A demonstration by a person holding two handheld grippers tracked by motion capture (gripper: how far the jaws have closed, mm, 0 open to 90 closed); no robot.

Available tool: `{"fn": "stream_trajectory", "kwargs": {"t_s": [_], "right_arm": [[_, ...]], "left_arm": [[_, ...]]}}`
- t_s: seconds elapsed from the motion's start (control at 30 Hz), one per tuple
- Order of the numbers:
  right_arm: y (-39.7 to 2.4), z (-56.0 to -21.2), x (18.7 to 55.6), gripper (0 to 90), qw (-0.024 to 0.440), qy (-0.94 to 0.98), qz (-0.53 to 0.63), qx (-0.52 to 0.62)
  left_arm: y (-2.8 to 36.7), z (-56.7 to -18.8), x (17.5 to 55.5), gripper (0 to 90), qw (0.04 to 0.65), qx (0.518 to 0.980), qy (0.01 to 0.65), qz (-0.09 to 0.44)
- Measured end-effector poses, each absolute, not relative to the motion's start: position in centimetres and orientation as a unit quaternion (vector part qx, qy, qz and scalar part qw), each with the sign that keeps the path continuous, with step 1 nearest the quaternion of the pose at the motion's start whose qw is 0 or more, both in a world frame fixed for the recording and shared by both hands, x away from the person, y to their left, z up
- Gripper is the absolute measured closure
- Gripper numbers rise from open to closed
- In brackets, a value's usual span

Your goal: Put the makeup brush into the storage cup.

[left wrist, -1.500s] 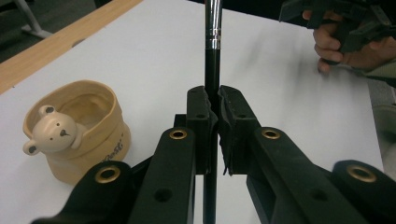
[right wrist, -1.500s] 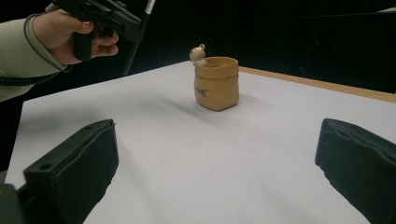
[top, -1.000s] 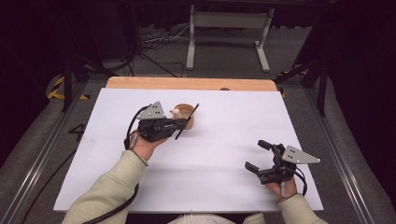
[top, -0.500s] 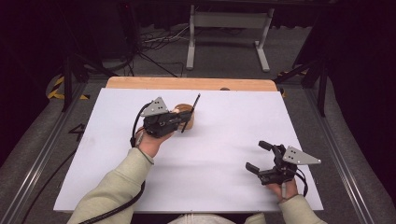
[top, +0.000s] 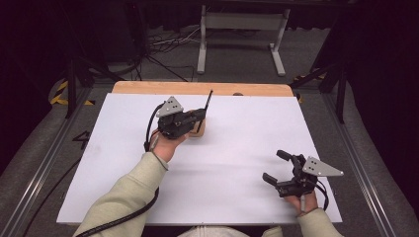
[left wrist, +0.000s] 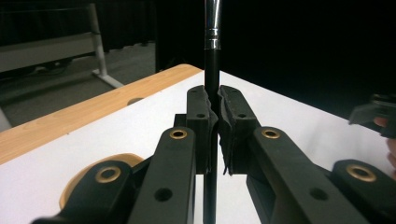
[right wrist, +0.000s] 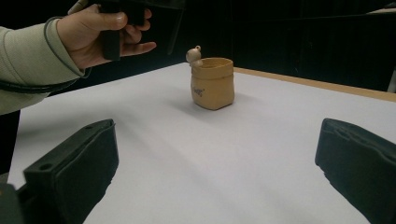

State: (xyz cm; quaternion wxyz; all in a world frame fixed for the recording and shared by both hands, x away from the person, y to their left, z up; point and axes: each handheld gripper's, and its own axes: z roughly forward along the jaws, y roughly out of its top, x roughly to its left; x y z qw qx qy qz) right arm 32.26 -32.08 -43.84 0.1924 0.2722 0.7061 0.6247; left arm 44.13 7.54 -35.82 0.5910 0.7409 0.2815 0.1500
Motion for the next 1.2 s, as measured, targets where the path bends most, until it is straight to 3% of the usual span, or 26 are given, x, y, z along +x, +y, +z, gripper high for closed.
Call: {"fn": "stream_trajectory", "kwargs": {"t_s": [1.2], "right_arm": [[-32.2,-43.8,32.2,0.0,0.188,0.705,0.629,0.267]], "left_arm": [[6.5,-36.1,47.5,83.1,0.584,0.687,0.377,0.210]]}}
